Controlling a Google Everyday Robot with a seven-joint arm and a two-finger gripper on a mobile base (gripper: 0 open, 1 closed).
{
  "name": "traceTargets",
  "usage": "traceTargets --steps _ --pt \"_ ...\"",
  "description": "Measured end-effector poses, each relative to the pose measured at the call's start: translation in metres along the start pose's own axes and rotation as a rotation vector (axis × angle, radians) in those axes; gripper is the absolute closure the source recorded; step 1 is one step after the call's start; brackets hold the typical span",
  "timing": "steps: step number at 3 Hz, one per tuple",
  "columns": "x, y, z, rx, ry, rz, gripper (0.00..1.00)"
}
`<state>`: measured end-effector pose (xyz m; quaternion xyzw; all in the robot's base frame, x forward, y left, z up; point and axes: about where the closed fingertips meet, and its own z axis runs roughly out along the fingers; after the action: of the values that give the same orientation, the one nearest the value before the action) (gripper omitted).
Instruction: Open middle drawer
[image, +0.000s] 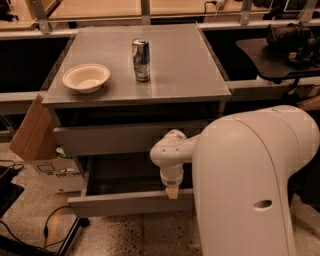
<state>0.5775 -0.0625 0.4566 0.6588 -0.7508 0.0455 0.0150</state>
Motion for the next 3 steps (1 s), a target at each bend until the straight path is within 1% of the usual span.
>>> traceTargets --steps 2,3 --pt "0.0014 0.0022 0.0031 -0.006 0.004 -0.001 0.06" --pt "0.0017 0.0027 0.0038 -0.007 0.004 -0.001 0.00"
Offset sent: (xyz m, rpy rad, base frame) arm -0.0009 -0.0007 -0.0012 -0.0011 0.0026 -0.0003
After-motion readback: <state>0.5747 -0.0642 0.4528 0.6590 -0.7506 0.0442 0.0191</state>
